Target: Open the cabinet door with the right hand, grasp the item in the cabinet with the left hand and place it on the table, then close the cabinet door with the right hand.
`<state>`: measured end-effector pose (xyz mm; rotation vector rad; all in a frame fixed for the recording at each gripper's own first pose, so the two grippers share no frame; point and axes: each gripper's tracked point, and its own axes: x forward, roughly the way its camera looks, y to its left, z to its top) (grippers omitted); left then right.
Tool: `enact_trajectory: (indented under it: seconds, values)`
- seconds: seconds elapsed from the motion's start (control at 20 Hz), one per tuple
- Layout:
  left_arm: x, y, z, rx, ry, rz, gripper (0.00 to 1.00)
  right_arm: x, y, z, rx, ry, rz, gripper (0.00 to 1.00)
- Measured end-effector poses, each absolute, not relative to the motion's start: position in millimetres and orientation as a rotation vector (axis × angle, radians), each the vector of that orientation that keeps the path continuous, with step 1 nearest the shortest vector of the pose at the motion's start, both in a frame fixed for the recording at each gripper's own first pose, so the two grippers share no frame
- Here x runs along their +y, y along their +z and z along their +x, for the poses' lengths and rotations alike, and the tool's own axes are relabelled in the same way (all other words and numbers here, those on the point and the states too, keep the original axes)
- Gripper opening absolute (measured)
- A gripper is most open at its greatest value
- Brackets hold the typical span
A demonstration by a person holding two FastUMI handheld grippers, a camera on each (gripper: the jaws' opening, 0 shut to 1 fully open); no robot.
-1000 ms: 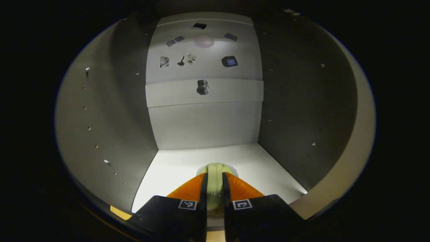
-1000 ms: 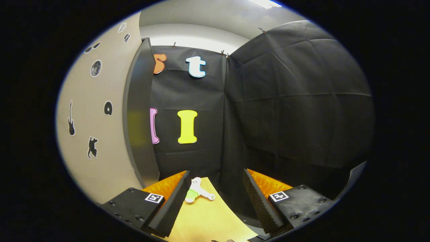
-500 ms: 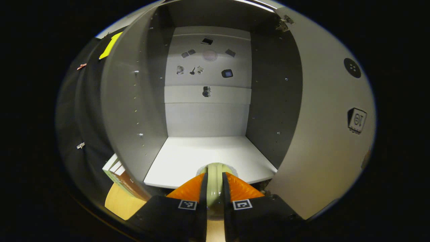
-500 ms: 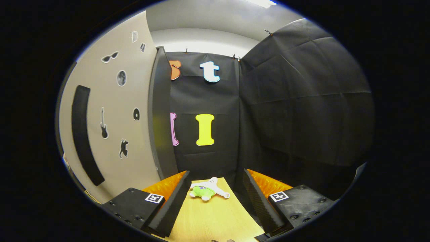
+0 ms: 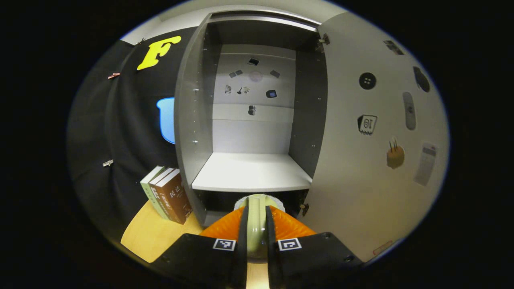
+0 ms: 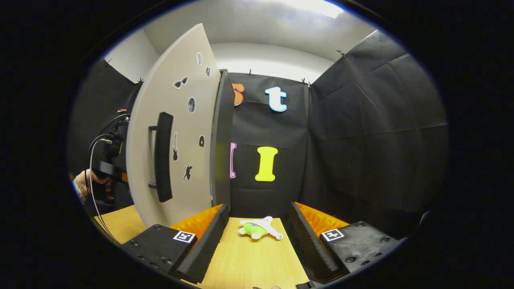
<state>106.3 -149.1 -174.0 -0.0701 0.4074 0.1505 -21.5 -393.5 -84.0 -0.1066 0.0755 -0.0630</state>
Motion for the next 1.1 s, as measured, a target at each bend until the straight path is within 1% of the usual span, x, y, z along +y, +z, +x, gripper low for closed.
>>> enact_trajectory:
  seconds: [0.15, 0.2, 0.25, 0.4, 0.5, 0.55, 0.6, 0.65, 1.05, 1.1]
  values:
    - [-160, -196, 77, 0.421, 0.151, -0.071, 0.24, -388, -77, -34, 0.077, -0.026, -0.093, 0.98]
    - [-164, -207, 69, 0.444, 0.147, -0.079, 0.24, -386, -75, -36, 0.079, -0.020, -0.087, 1.00]
    - [-168, -217, 62, 0.461, 0.142, -0.092, 0.24, -382, -74, -35, 0.079, -0.010, -0.076, 0.98]
    - [-173, -242, 50, 0.468, 0.140, -0.151, 0.24, -370, -70, -30, 0.067, 0.033, -0.054, 0.98]
    - [-176, -262, 41, 0.470, 0.140, -0.179, 0.24, -365, -76, -24, 0.082, 0.058, -0.053, 0.98]
    - [-173, -272, 37, 0.469, 0.152, -0.174, 0.24, -364, -81, -24, 0.098, 0.071, -0.046, 0.95]
    - [-170, -284, 33, 0.469, 0.169, -0.162, 0.24, -361, -85, -24, 0.109, 0.086, -0.041, 0.98]
    - [-168, -297, 28, 0.472, 0.180, -0.150, 0.24, -360, -86, -22, 0.111, 0.095, -0.044, 0.98]
    - [-172, -400, -2, 0.506, 0.180, -0.106, 0.23, -348, -118, -21, 0.133, 0.124, -0.126, 0.98]
    - [-174, -411, -5, 0.517, 0.177, -0.112, 0.24, -346, -123, -23, 0.137, 0.129, -0.134, 0.98]
